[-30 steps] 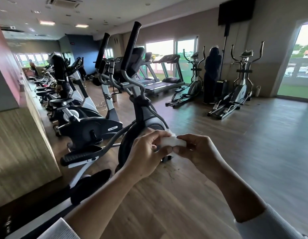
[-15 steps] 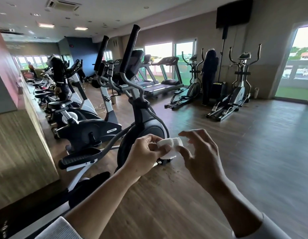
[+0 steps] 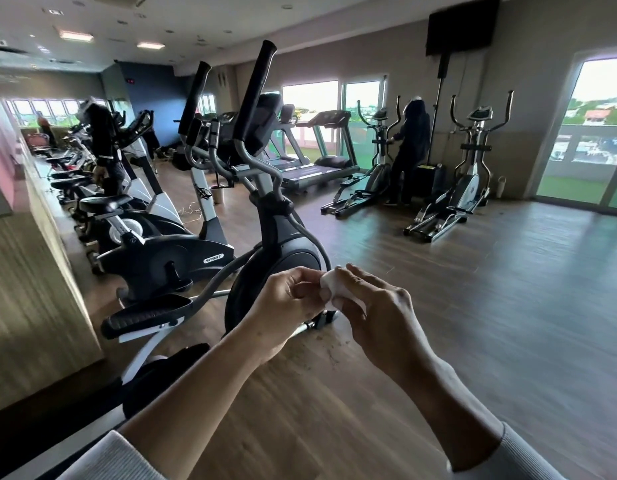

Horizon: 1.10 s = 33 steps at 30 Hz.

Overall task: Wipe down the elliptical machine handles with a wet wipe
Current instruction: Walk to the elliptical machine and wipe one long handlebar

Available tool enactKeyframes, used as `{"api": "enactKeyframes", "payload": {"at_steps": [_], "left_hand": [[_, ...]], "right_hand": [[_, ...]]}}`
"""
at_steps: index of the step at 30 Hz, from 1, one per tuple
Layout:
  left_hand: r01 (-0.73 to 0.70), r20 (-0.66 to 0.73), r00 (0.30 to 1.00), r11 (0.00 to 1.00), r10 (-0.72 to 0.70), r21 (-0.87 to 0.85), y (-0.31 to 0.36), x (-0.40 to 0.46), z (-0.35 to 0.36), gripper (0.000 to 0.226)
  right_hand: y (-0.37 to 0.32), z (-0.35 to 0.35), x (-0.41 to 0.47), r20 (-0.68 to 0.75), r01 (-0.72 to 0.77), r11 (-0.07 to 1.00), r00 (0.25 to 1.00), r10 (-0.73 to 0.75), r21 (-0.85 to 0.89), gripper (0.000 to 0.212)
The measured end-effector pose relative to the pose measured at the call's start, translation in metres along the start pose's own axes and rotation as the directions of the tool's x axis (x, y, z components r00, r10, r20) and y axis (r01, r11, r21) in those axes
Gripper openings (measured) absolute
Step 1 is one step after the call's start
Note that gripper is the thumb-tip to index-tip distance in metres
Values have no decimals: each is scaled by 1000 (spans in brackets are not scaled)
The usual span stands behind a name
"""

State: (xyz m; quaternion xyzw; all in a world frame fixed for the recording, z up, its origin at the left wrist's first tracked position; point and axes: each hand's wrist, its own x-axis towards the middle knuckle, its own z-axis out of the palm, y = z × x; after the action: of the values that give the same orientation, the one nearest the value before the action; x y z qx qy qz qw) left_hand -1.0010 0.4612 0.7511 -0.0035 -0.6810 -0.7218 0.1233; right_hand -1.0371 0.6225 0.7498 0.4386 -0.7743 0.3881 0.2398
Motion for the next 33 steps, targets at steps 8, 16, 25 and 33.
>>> {"api": "enactKeyframes", "payload": {"at_steps": [8,16,25,33], "left_hand": [[-20,62,998,999,21,-27,-2,27,-38,16],[-57,28,998,998,57,6,-8,71,-96,18],[-23,87,996,1000,23,-5,-29,133,-176,15],[-110,-7,990,821,138,560,-57,237,-226,46]], "right_hand": [[13,45,29,-85,-67,996,994,71,54,43],[7,107,83,-242,-37,999,970,27,-34,32],[29,188,136,-294,-214,973,928,231,90,26],[117,240,209,-277,-342,933,891,360,115,34]]}}
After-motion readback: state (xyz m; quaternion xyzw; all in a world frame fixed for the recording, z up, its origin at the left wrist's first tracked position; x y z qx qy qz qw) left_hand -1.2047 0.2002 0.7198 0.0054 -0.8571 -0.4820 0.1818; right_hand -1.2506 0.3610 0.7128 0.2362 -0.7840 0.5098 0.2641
